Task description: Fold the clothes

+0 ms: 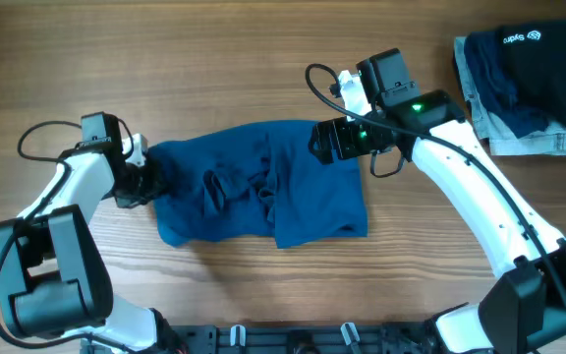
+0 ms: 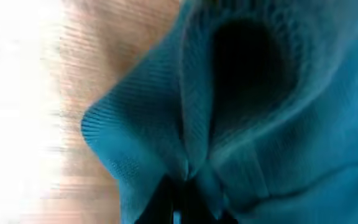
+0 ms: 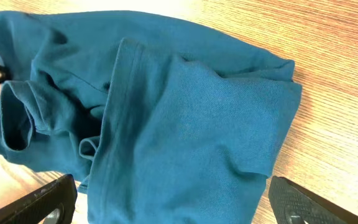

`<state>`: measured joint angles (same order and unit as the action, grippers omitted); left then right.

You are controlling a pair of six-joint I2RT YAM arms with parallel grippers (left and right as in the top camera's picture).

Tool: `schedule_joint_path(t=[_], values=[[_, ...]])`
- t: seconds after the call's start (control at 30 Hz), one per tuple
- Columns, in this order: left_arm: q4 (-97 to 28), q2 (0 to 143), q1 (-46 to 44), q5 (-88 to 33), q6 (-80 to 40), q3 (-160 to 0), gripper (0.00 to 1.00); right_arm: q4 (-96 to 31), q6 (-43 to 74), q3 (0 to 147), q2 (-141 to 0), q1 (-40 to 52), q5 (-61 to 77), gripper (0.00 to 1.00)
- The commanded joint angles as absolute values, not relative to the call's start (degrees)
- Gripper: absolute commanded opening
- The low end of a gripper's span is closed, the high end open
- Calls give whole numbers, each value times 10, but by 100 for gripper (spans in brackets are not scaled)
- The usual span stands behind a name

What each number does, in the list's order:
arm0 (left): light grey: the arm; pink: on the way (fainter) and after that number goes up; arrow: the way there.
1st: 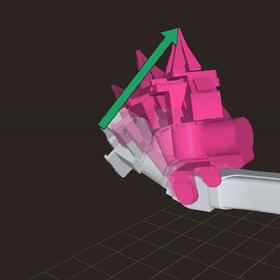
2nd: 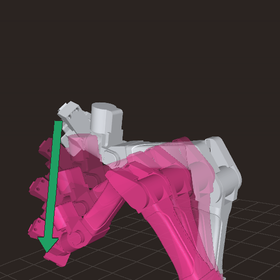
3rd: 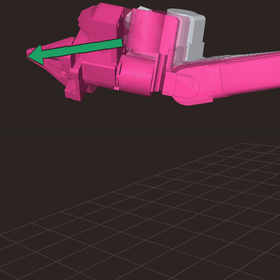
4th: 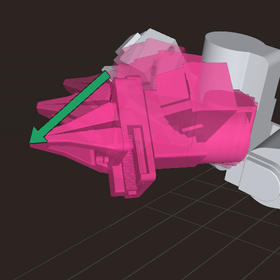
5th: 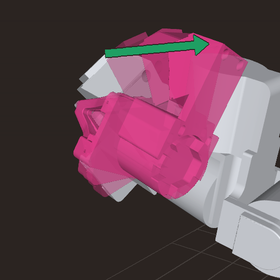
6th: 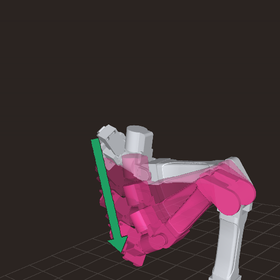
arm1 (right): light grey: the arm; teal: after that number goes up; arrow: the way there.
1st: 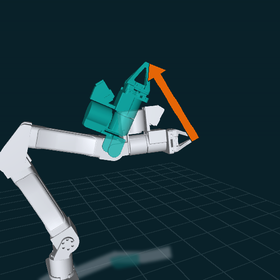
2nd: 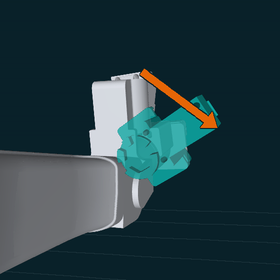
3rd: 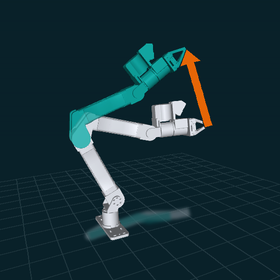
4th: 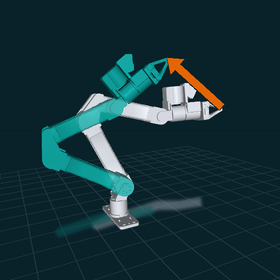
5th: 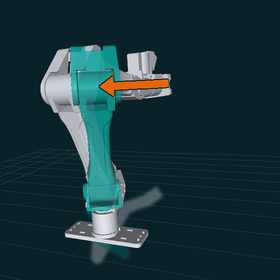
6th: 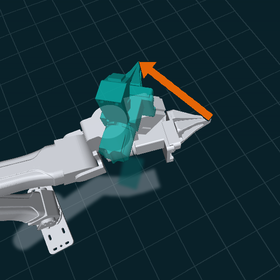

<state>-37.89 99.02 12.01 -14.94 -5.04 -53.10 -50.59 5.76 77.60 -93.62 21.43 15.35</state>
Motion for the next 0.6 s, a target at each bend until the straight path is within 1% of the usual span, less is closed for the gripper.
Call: schedule_joint_path(t=[0.0,0.1,0.27,0.33,0.37,0.43,0.5,0.57], values=[[-413,943,116,-179,-49,-569,4,-507,62,779,-934,211,150,99],[-431,859,116,-191,-49,-576,4,-509,62,779,-934,211,150,100],[-447,769,103,-202,-52,-585,4,-508,66,779,-934,211,150,99],[-446,764,69,-201,-72,-592,4,-516,66,779,-934,211,150,99],[-440,766,38,-201,-83,-593,4,-521,68,779,-934,211,150,96],[-416,770,-20,-199,-115,-593,4,-521,101,779,-929,200,150,96],[-364,770,-79,-199,-166,-593,4,-524,109,787,-902,157,164,98],[-339,770,-102,-199,-186,-593,4,-535,125,791,-880,111,163,98]])
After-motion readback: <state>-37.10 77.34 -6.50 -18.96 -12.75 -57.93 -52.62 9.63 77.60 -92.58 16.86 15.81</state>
